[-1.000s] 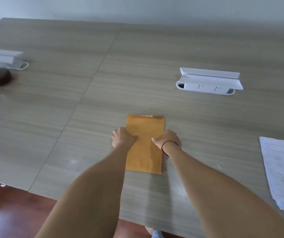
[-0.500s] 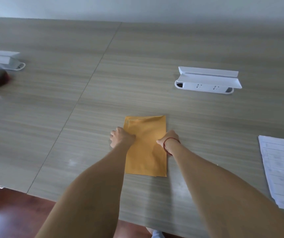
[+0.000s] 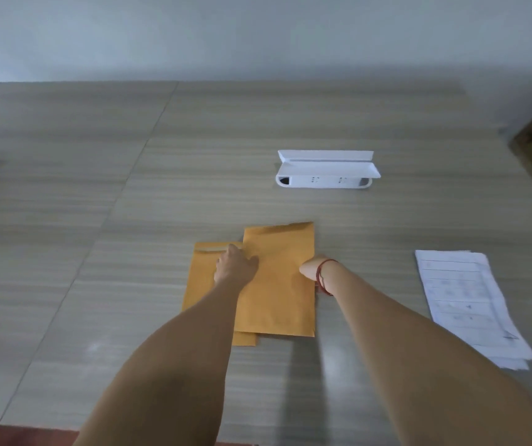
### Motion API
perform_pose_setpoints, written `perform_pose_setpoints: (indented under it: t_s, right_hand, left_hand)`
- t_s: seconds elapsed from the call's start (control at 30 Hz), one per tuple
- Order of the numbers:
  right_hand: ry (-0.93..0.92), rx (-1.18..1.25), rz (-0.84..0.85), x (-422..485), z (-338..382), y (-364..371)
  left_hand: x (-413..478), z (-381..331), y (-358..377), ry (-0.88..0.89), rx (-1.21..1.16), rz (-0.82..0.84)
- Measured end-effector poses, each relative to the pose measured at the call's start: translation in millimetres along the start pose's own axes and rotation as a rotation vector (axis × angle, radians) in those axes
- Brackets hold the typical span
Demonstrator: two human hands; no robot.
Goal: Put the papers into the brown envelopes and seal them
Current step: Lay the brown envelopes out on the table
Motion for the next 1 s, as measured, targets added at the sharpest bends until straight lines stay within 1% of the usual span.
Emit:
perform_pose_setpoints:
  t_s: [0.1,0.2,0.27,0.43,0.5,0.63,0.77,0.87,0.93,1.0]
  right_hand:
    - [-0.011,-0.011,-0.103,5.6,-17.7,-24.3]
    - [0.036,0.015,-0.096,2.2,-42.7,-49.1]
    - [0.038,0.018,-0.124,3.4,-64.1,-62.9]
    - [0.037,-0.023,-0.257,12.5,-111.4,-83.9]
    - [0.019,-0.039,-0.299,18.7,-125.8,-85.8]
    - [-0.038,-0.102,-0.329,35.2,-143.6,-88.8]
    - [-0.087,-0.196,-0.33,46.1,-150.8,-93.2]
    - [-0.159,-0.232,-0.335,59.0,-145.9,-97.7]
    - [-0.215,-0.23,-0.329,67.4,-140.1,-100.0]
    - [-0.244,-0.225,-0.288,70.7,-132.9,-101.7]
  left_hand:
    - [-11.4,-32.9,20.2,0.026,-0.024,0.038]
    - [-24.1,-56.7,46.1,0.079,-0.016,0.083]
    - [-33.5,-68.0,62.3,0.092,-0.017,0.095]
    - [-62.2,-88.8,105.9,0.089,-0.016,0.108]
    - [-72.0,-93.8,122.0,0.077,-0.007,0.1]
    - [-80.7,-96.2,140.5,0.032,0.013,0.053]
    - [-82.5,-93.5,143.7,0.0,0.117,0.009]
    - [-76.2,-94.9,143.2,0.083,0.193,-0.033]
    - [-68.7,-98.6,144.3,0.171,0.215,-0.009]
    - [-59.6,-103.3,145.3,0.218,0.224,0.02]
Point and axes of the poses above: each hand's wrist, its own x-axis towards the middle knuckle, its own y-axis out of the palm, z = x × y, the point moved 1 cm from there along x, towards the middle knuckle, and after that the axes turned 4 degrees about -z, right-handed, at the moved point
